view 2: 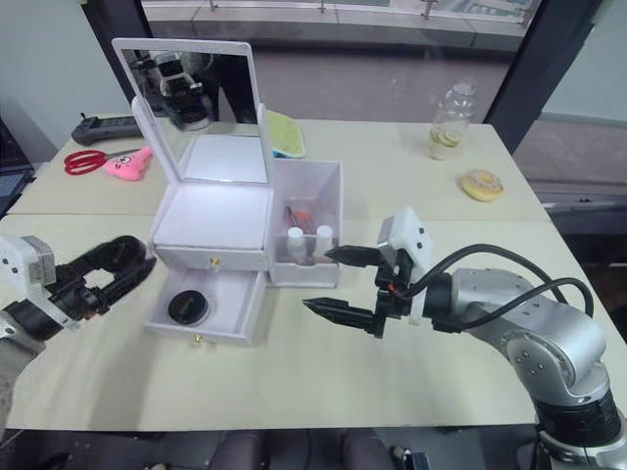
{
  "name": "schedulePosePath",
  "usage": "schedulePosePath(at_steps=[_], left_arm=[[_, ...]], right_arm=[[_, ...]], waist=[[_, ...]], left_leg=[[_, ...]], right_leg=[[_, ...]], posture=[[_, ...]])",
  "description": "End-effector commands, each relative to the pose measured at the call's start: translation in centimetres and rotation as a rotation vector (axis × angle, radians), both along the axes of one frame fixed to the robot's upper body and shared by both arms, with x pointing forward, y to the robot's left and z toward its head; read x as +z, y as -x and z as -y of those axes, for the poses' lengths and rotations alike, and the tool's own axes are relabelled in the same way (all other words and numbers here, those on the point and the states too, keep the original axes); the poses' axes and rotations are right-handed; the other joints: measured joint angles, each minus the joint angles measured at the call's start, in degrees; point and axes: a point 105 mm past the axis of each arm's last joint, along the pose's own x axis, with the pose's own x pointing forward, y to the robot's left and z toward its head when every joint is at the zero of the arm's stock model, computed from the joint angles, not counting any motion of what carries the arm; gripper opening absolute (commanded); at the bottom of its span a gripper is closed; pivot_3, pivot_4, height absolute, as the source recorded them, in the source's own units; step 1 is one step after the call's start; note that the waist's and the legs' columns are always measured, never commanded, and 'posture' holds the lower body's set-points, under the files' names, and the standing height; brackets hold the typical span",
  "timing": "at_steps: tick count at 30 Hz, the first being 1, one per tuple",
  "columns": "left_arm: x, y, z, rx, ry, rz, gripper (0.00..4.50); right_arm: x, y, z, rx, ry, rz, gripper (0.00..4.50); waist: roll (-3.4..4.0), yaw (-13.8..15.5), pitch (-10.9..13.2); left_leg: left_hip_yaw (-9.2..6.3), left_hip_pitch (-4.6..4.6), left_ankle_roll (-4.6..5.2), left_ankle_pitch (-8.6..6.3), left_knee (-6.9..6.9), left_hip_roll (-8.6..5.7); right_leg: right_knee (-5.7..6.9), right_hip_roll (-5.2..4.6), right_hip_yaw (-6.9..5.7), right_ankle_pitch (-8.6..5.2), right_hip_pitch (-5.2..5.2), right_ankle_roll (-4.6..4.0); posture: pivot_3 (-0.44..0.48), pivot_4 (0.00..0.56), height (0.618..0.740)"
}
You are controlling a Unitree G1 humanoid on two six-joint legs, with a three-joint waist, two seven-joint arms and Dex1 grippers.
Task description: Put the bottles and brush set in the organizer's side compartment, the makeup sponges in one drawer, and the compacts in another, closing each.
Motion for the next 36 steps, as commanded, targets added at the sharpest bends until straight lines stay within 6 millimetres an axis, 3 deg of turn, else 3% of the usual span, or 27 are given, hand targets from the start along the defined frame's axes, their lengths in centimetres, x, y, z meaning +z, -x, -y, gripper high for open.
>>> schedulePosePath(at_steps=[1, 8, 13, 19, 30, 31, 34, 36], left_arm=[[0.2, 1.1, 2.3, -0.177, 0.012, -0.083, 2.92], [-3.0, 0.2, 5.6, -0.330, -0.146, -0.110, 2.92], [-3.1, -1.2, 6.3, -0.343, -0.227, -0.004, 2.92], [-3.9, -1.1, 7.0, -0.401, -0.287, 0.010, 2.92], [-3.6, -1.6, 7.3, -0.395, -0.287, 0.032, 2.92], [-3.5, -1.6, 7.3, -0.394, -0.284, 0.028, 3.63], [-3.0, -1.6, 7.3, -0.388, -0.268, 0.036, 4.46], [-2.7, -1.6, 7.3, -0.386, -0.262, 0.037, 4.46]], right_arm=[[0.3, -0.3, 0.7, -0.024, 0.008, 0.027, 4.50], [0.4, -0.5, 1.1, -0.056, 0.009, 0.035, 4.50], [0.4, -0.4, 1.3, -0.072, 0.008, 0.035, 4.50], [0.5, -0.4, 1.5, -0.089, 0.007, 0.039, 4.50], [0.5, -0.6, 1.4, -0.097, 0.006, 0.042, 4.50], [0.5, -0.6, 1.4, -0.097, 0.006, 0.043, 4.50], [0.6, -0.6, 1.4, -0.094, 0.003, 0.045, 4.50], [0.6, -0.6, 1.3, -0.091, 0.001, 0.046, 4.50]], waist=[[0.05, 0.05, 0.03], [0.06, 0.05, 0.04], [0.06, -0.11, 0.04], [0.06, -0.50, 0.04], [0.06, -0.60, 0.04], [0.06, -0.61, 0.04], [0.06, -0.62, 0.04], [0.06, -0.64, 0.04]], left_leg=[[0.02, 0.00, 0.00, 0.00, 0.00, 0.00], [0.07, -0.01, 0.00, 0.00, -0.02, -0.02], [0.06, -0.03, 0.01, 0.00, -0.07, -0.01], [0.08, -0.04, 0.01, 0.00, -0.08, -0.02], [0.08, -0.03, 0.01, 0.00, -0.07, -0.02], [0.07, -0.03, 0.01, 0.00, -0.07, -0.02], [0.08, -0.03, 0.01, 0.00, -0.07, -0.02], [0.07, -0.03, 0.01, 0.01, -0.07, -0.02]], right_leg=[[-0.01, -0.01, 0.01, 0.00, -0.01, 0.00], [-0.05, 0.00, 0.08, -0.01, -0.06, -0.01], [-0.04, 0.02, 0.09, -0.01, -0.10, -0.02], [-0.06, 0.01, 0.11, -0.02, -0.09, -0.01], [-0.04, 0.01, 0.11, -0.02, -0.08, 0.00], [-0.04, 0.01, 0.11, -0.02, -0.08, 0.00], [-0.04, 0.01, 0.11, -0.02, -0.08, 0.00], [-0.04, 0.01, 0.11, -0.02, -0.07, 0.01]], posture=[[0.000, 0.150, 0.740], [0.000, 0.150, 0.740], [0.000, 0.150, 0.740], [0.000, 0.150, 0.740], [0.000, 0.150, 0.740], [0.000, 0.150, 0.740], [0.000, 0.150, 0.740], [0.000, 0.150, 0.740]])
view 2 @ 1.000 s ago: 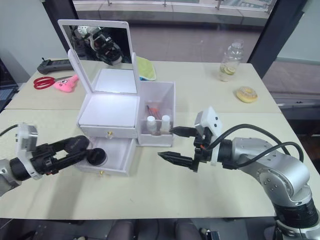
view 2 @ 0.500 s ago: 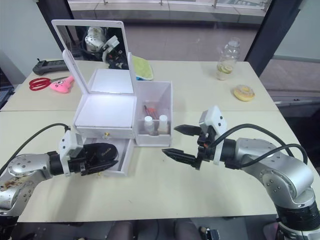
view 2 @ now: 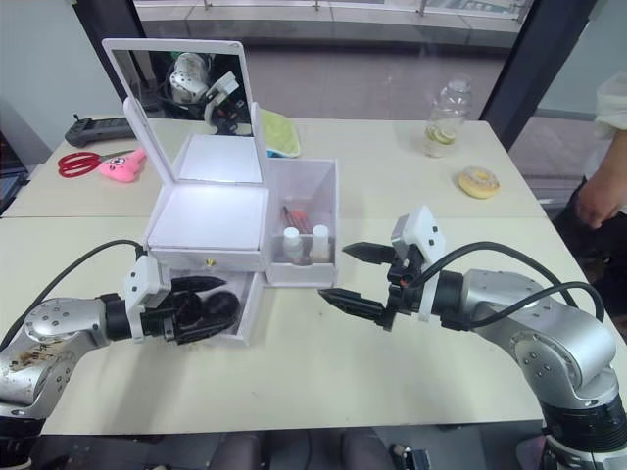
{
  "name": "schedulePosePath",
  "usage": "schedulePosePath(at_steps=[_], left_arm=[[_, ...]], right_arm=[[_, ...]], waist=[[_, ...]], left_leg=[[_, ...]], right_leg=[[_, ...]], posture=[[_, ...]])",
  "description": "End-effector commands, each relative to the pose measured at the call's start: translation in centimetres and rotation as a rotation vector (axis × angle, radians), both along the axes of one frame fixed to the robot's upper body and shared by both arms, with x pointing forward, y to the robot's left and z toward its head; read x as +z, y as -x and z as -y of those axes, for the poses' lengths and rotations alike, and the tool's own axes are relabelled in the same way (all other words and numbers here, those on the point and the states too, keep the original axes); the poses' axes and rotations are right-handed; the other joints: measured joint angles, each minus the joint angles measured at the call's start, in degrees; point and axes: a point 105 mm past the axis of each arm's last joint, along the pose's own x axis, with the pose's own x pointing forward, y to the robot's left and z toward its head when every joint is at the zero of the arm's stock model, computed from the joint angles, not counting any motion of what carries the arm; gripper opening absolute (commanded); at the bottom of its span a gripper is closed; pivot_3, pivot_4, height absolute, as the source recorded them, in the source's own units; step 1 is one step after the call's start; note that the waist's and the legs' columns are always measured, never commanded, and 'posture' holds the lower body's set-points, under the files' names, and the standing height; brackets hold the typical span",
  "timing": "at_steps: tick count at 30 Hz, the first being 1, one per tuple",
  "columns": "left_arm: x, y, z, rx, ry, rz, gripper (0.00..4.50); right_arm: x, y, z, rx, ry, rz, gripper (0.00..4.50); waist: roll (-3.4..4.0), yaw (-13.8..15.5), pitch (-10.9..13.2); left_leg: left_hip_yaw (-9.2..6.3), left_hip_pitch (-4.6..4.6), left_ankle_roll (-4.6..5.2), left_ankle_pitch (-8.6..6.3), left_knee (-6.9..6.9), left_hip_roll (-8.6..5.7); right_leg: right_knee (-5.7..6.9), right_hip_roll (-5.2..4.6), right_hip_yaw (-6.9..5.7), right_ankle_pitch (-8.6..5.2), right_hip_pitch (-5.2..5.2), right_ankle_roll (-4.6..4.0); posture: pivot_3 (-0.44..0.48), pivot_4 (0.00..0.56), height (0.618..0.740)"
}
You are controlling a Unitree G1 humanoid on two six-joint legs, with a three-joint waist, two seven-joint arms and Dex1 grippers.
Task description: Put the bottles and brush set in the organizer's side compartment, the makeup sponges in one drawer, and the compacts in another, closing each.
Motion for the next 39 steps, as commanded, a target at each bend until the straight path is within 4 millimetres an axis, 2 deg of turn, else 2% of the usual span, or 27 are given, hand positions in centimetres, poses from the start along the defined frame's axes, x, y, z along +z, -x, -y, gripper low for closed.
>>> schedulePosePath(at_steps=[1, 8, 10, 12, 13, 14, 18, 23, 26, 27, 28, 31, 35, 39], left_arm=[[1.7, 0.0, 0.3, -0.013, 0.019, 0.046, 4.46], [3.0, 0.5, -0.2, 0.010, 0.051, 0.031, 4.46], [4.7, 1.2, -0.9, 0.014, 0.140, 0.001, 4.46], [5.5, 2.0, -1.3, 0.004, 0.183, -0.033, 4.46], [5.6, 2.5, -1.3, -0.004, 0.187, -0.058, 4.09], [5.4, 3.4, -1.4, -0.025, 0.190, -0.104, 3.92], [3.4, 6.0, -2.7, -0.031, 0.133, -0.256, 2.72], [1.9, 6.7, -4.6, 0.020, 0.039, -0.300, 1.14], [0.5, 6.6, -5.2, 0.040, -0.037, -0.297, 0.15], [-0.2, 6.5, -5.4, 0.043, -0.073, -0.293, 0.04], [-0.6, 6.4, -5.4, 0.044, -0.095, -0.290, 0.04], [-1.8, 4.7, -5.4, 0.089, -0.159, -0.203, 0.04], [-1.7, 1.9, -4.2, 0.138, -0.124, -0.108, 0.04], [-2.1, 0.1, -3.5, 0.167, -0.118, -0.066, 0.04]], right_arm=[[0.9, 0.3, -0.1, 0.008, -0.004, 0.050, 4.50], [0.9, 0.2, -0.3, 0.013, -0.009, 0.051, 4.50], [0.8, 0.2, -0.3, 0.011, -0.010, 0.050, 4.50], [0.8, 0.2, -0.2, 0.010, -0.009, 0.049, 4.50], [0.7, 0.2, -0.2, 0.010, -0.009, 0.048, 4.50], [0.7, 0.2, -0.3, 0.012, -0.010, 0.046, 4.50], [0.6, 0.2, -0.3, 0.013, -0.010, 0.049, 4.50], [1.0, 0.2, -0.1, 0.014, -0.004, 0.067, 4.50], [1.3, 0.3, 0.0, 0.018, -0.007, 0.079, 4.50], [1.4, 0.4, 0.0, 0.020, -0.010, 0.081, 4.50], [1.4, 0.4, 0.0, 0.022, -0.011, 0.081, 4.50], [1.5, 0.5, 0.0, 0.025, -0.012, 0.082, 4.50], [1.5, 0.6, 0.0, 0.022, -0.009, 0.080, 4.50], [1.5, 0.6, 0.0, 0.018, -0.005, 0.079, 4.50]], waist=[[0.00, -0.01, 0.00], [0.00, -0.03, 0.00], [-0.01, -0.06, 0.01], [0.00, -0.14, 0.01], [0.00, -0.22, 0.02], [0.02, -0.24, 0.02], [0.13, -0.46, 0.09], [0.17, 0.25, 0.13], [0.17, 0.23, 0.13], [0.17, 0.17, 0.13], [0.17, 0.12, 0.13], [0.17, 0.10, 0.13], [0.19, 0.43, 0.16], [0.17, 0.26, 0.16]], left_leg=[[0.00, 0.00, 0.00, 0.00, 0.00, 0.00], [-0.01, 0.00, 0.00, 0.00, 0.00, 0.00], [-0.01, 0.00, 0.00, 0.00, 0.00, 0.00], [-0.01, 0.00, 0.00, 0.00, 0.00, 0.01], [-0.02, 0.00, 0.00, 0.00, 0.00, 0.01], [-0.02, 0.00, 0.00, 0.00, -0.01, 0.01], [0.03, 0.02, 0.00, -0.01, -0.08, 0.01], [0.00, 0.02, 0.00, 0.00, -0.04, 0.03], [0.05, 0.01, -0.01, -0.01, -0.03, 0.01], [0.06, 0.01, -0.01, -0.01, -0.04, 0.01], [0.06, 0.01, -0.01, -0.01, -0.06, 0.01], [0.05, 0.00, -0.01, -0.01, -0.10, 0.02], [0.03, -0.02, 0.00, 0.00, -0.06, 0.02], [0.03, -0.04, 0.00, 0.00, -0.03, 0.01]], right_leg=[[0.00, 0.00, 0.00, 0.00, 0.00, 0.00], [0.00, 0.00, 0.00, 0.00, 0.00, 0.00], [0.01, 0.01, -0.01, 0.00, -0.01, 0.00], [0.02, 0.01, -0.02, 0.00, -0.01, 0.01], [0.02, 0.01, -0.02, -0.01, -0.01, 0.02], [0.02, 0.01, -0.02, -0.01, -0.01, 0.01], [0.00, -0.01, 0.03, -0.02, -0.03, 0.00], [0.01, -0.02, -0.03, -0.05, -0.09, -0.07], [-0.03, -0.07, 0.01, -0.20, -0.09, -0.34], [-0.03, -0.06, 0.03, -0.19, -0.08, -0.34], [-0.03, -0.06, 0.03, -0.18, -0.10, -0.31], [0.00, -0.04, 0.02, -0.07, -0.14, -0.12], [0.01, -0.03, 0.01, -0.06, -0.11, -0.09], [0.01, -0.02, 0.01, -0.04, -0.10, -0.06]], posture=[[0.000, 0.150, 0.740], [0.000, 0.150, 0.740], [0.000, 0.150, 0.740], [0.000, 0.150, 0.740], [0.000, 0.150, 0.740], [0.000, 0.150, 0.740], [0.000, 0.150, 0.740], [0.000, 0.150, 0.740], [0.000, 0.150, 0.740], [0.000, 0.150, 0.740], [0.000, 0.150, 0.740], [0.000, 0.150, 0.740], [0.000, 0.150, 0.740], [0.000, 0.150, 0.740]])
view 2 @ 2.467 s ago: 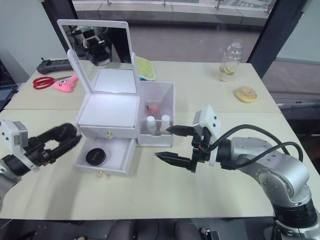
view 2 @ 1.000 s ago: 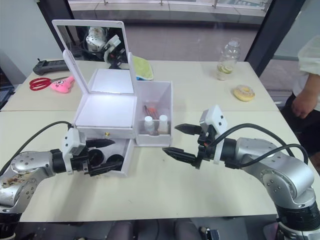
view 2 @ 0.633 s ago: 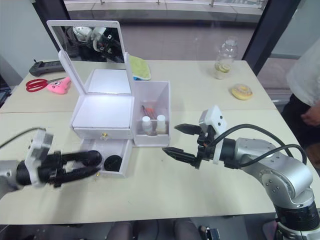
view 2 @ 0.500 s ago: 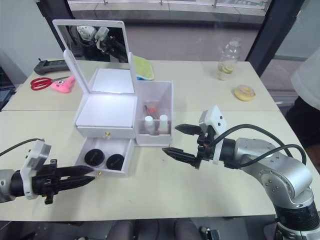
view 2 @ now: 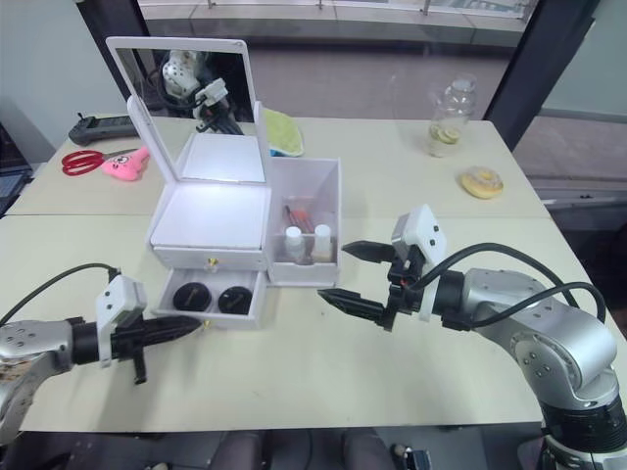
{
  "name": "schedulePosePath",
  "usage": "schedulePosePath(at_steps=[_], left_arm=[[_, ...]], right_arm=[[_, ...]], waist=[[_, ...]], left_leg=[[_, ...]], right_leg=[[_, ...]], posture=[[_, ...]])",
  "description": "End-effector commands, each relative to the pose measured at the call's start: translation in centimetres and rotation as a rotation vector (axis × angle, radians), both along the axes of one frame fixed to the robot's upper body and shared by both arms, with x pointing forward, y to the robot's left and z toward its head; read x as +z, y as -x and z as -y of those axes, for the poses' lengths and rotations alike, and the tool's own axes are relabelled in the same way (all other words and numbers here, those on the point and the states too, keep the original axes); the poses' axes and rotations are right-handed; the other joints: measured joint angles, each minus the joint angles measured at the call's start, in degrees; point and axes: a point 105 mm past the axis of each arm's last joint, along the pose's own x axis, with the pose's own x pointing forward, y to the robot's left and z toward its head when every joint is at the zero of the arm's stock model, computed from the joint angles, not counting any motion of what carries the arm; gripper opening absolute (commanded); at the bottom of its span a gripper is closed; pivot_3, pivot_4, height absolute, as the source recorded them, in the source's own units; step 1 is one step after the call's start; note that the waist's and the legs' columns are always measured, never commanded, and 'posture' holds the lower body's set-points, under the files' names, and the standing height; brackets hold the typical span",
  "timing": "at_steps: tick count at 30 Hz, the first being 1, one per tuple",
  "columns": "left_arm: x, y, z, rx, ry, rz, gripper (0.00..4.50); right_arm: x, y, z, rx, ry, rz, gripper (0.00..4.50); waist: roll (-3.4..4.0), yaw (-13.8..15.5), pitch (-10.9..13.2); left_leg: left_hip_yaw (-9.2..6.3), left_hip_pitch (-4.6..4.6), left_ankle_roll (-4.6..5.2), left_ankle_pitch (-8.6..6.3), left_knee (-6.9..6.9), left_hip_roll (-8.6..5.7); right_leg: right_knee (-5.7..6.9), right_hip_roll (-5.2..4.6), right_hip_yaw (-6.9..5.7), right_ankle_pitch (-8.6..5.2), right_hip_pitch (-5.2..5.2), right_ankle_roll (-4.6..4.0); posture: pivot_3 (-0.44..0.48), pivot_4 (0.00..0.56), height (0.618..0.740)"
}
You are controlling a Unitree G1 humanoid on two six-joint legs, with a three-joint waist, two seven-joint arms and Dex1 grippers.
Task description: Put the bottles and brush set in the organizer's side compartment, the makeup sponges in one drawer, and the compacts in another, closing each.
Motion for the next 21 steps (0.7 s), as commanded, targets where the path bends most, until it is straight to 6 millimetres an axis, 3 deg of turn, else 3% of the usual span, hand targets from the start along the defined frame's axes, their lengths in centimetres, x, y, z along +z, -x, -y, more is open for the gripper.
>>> schedulePosePath(at_steps=[1, 11, 21], left_arm=[[-0.1, -1.9, 0.1, 0.045, -0.029, 0.065, 0.04], [0.1, -6.8, 0.9, 0.158, -0.022, 0.209, 0.04], [0.2, -6.7, 1.1, 0.135, -0.006, 0.212, 0.04]], right_arm=[[1.2, 0.4, 0.1, 0.005, -0.007, 0.056, 4.50], [1.3, 0.5, 0.2, -0.012, -0.004, 0.060, 4.50], [1.4, 0.5, 0.3, -0.021, -0.006, 0.060, 4.50]], waist=[[0.04, -0.11, 0.00], [0.05, -0.02, 0.00], [0.05, 0.92, 0.00]], left_leg=[[0.00, 0.00, 0.00, 0.00, -0.01, 0.00], [-0.04, 0.01, 0.01, 0.01, 0.03, -0.02], [-0.10, 0.00, 0.03, 0.02, 0.21, -0.04]], right_leg=[[0.00, 0.01, 0.00, 0.00, 0.00, 0.00], [0.03, 0.03, -0.01, 0.02, 0.05, 0.05], [0.05, 0.02, -0.07, 0.06, 0.16, 0.10]], posture=[[0.000, 0.150, 0.740], [0.000, 0.150, 0.740], [0.000, 0.150, 0.740]])
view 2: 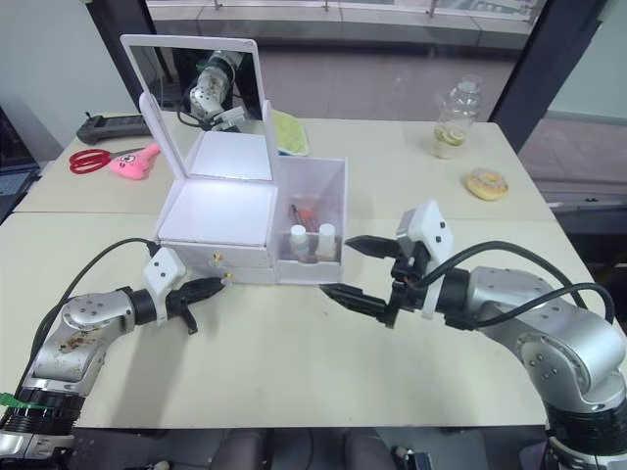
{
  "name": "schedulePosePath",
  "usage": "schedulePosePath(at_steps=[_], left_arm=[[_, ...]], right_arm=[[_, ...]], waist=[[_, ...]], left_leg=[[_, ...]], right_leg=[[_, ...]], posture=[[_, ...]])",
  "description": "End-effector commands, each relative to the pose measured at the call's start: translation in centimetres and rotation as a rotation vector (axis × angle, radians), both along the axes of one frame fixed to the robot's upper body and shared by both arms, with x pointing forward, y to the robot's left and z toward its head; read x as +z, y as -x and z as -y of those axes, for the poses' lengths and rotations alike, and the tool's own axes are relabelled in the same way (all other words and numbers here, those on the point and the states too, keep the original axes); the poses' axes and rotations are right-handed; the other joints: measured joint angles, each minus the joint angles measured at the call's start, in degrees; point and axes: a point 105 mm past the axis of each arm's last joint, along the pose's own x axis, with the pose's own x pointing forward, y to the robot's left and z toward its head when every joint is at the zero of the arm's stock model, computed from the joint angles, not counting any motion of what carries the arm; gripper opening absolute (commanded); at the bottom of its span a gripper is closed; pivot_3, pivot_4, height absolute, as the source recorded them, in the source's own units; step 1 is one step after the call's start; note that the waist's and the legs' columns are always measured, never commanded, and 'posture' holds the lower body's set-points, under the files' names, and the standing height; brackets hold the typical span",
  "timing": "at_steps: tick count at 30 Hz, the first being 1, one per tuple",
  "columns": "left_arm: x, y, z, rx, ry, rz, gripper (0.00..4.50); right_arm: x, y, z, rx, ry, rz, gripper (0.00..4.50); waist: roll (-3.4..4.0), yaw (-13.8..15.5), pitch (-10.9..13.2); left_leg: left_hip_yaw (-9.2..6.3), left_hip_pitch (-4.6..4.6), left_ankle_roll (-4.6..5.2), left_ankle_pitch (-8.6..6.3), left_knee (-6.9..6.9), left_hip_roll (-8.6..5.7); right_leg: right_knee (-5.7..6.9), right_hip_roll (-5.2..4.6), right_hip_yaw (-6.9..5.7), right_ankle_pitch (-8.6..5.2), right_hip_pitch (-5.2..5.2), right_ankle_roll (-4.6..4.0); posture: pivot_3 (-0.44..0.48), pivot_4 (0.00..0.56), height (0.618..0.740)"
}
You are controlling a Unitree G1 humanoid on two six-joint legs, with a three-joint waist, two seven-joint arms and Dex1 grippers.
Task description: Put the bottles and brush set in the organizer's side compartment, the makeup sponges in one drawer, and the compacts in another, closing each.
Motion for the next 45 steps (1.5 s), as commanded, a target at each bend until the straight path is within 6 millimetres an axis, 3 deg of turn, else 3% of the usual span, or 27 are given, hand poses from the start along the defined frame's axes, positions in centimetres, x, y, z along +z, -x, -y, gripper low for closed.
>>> schedulePosePath(at_steps=[1, 9, 13, 16, 20, 24, 36, 41, 45], left_arm=[[1.6, 0.0, -0.2, -0.004, 0.003, 0.052, 0.04], [2.9, 1.8, -2.3, 0.032, -0.017, 0.051, 0.04], [4.9, 4.2, -2.2, -0.010, 0.038, 0.064, 0.04], [5.9, 5.6, -4.0, 0.040, 0.041, 0.062, 0.04], [6.8, 4.3, -4.9, 0.114, 0.045, 0.118, 0.04], [7.5, 3.3, -4.1, 0.113, 0.102, 0.146, 0.04], [7.3, 1.6, -4.4, 0.163, 0.109, 0.178, 0.04], [9.0, 4.4, -3.9, 0.092, 0.184, 0.159, 0.04], [9.8, 7.7, -5.9, 0.097, 0.184, 0.095, 0.04]], right_arm=[[0.7, 0.5, 0.1, 0.006, 0.003, 0.036, 4.50], [0.7, 0.4, 0.4, 0.001, 0.002, 0.029, 4.50], [0.4, 0.6, 1.0, -0.002, -0.016, 0.003, 4.50], [-0.2, 0.4, 1.9, -0.030, -0.003, -0.015, 4.50], [-0.4, 0.3, 2.1, -0.035, -0.001, -0.021, 4.50], [-0.5, 0.1, 2.3, -0.042, 0.008, -0.017, 4.50], [-0.2, 0.2, 2.4, -0.055, 0.011, 0.000, 4.50], [0.0, 0.6, 3.5, -0.087, 0.019, -0.004, 4.50], [0.1, 1.1, 6.0, -0.156, 0.036, -0.002, 4.50]], waist=[[0.00, -0.01, 0.00], [0.00, -0.32, 0.00], [-0.01, -0.41, 0.01], [0.00, -0.54, 0.02], [0.02, -0.22, 0.03], [0.01, 0.11, 0.03], [0.01, 0.12, 0.03], [0.01, 0.03, 0.04], [-0.01, -0.54, 0.05]], left_leg=[[0.00, 0.00, 0.00, 0.00, 0.00, 0.00], [0.01, 0.00, 0.00, 0.00, -0.03, 0.02], [0.03, -0.01, 0.00, -0.01, -0.06, 0.02], [0.03, 0.00, -0.01, -0.01, -0.06, 0.04], [0.03, 0.02, 0.00, 0.00, -0.04, 0.03], [0.04, 0.01, -0.01, -0.01, 0.02, 0.02], [0.05, 0.01, 0.00, 0.00, -0.01, 0.02], [0.06, 0.00, -0.01, -0.01, -0.01, 0.02], [0.07, 0.02, -0.01, -0.01, -0.12, 0.04]], right_leg=[[0.00, 0.00, 0.01, 0.00, 0.00, 0.00], [-0.01, 0.01, 0.01, 0.00, -0.02, 0.00], [-0.04, -0.02, 0.02, 0.00, -0.02, 0.00], [-0.04, -0.01, 0.01, -0.01, -0.01, -0.01], [-0.02, -0.02, -0.01, -0.01, -0.01, -0.02], [-0.06, -0.02, 0.01, 0.00, 0.02, -0.01], [-0.03, 0.00, 0.03, 0.00, 0.00, 0.00], [-0.05, -0.01, 0.05, 0.00, 0.00, 0.00], [-0.06, -0.01, 0.05, -0.01, -0.03, 0.00]], posture=[[0.000, 0.150, 0.740], [0.000, 0.150, 0.740], [0.000, 0.150, 0.740], [0.000, 0.150, 0.740], [0.000, 0.150, 0.740], [0.000, 0.150, 0.740], [0.000, 0.150, 0.740], [0.000, 0.150, 0.740], [0.000, 0.150, 0.740]])
